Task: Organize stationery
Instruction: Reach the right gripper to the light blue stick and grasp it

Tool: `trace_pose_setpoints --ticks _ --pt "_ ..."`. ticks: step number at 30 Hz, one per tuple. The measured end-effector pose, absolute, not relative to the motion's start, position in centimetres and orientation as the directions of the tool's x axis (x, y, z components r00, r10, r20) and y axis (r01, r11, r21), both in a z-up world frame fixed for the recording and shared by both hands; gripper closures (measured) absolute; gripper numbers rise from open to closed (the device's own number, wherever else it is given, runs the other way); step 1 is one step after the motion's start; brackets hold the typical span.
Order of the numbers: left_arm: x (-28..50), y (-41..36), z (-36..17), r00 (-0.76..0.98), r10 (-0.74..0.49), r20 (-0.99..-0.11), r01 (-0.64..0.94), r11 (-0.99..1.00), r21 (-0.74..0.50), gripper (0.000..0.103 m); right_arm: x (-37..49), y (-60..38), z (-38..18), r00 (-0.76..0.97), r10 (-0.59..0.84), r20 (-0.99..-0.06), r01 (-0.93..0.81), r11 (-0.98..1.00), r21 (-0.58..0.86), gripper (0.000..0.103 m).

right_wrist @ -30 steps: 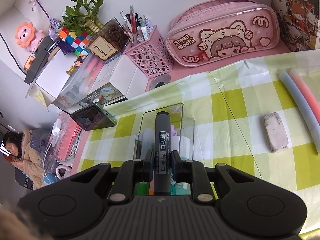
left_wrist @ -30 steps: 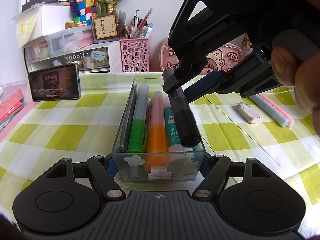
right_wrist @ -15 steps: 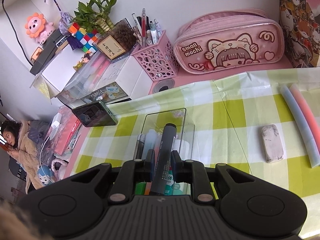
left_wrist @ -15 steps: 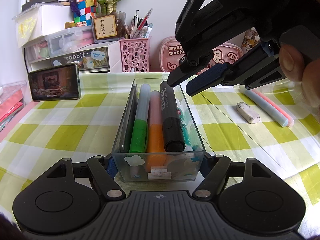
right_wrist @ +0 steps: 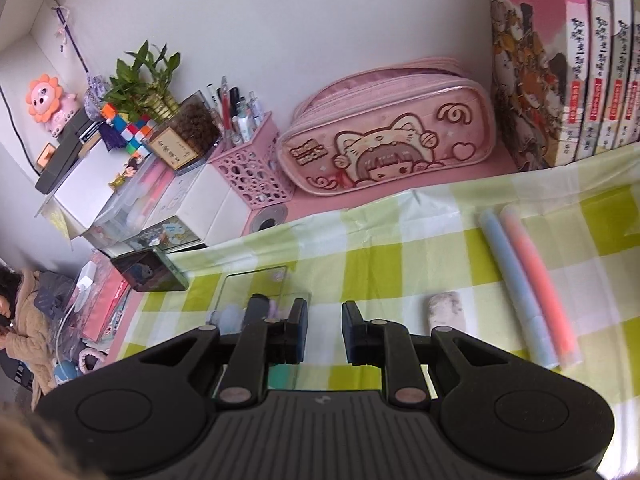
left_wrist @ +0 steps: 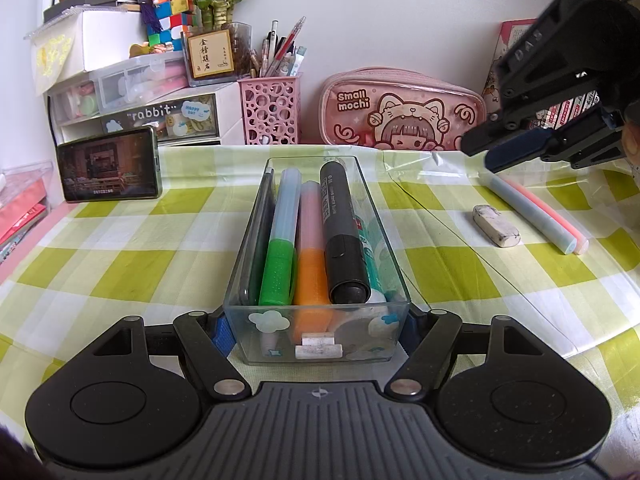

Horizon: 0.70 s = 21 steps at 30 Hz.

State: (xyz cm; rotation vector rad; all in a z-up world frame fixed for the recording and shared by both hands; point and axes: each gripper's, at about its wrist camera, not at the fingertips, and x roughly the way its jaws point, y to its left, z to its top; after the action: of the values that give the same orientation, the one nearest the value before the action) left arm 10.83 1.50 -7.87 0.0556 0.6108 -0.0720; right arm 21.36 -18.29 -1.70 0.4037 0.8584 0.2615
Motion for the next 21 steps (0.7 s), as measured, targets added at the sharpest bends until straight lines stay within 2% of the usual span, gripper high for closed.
trace_pose_setpoints --ticks 13,21 --pt "10.8 1.5 -7.9 0.817 -0.051 -0.575 0.084 0.996 0.032 0.030 22.3 -26.8 -4.0 0.647 0.217 -0.731 0.094 0.929 0.359 0.064" --pt "10.8 1.5 -7.9 0.817 -0.051 -0.575 0.084 0.996 0.031 0.030 23.5 -23.9 -4.7 0.600 0.220 -0.769 -0.017 0.965 0.263 0.064"
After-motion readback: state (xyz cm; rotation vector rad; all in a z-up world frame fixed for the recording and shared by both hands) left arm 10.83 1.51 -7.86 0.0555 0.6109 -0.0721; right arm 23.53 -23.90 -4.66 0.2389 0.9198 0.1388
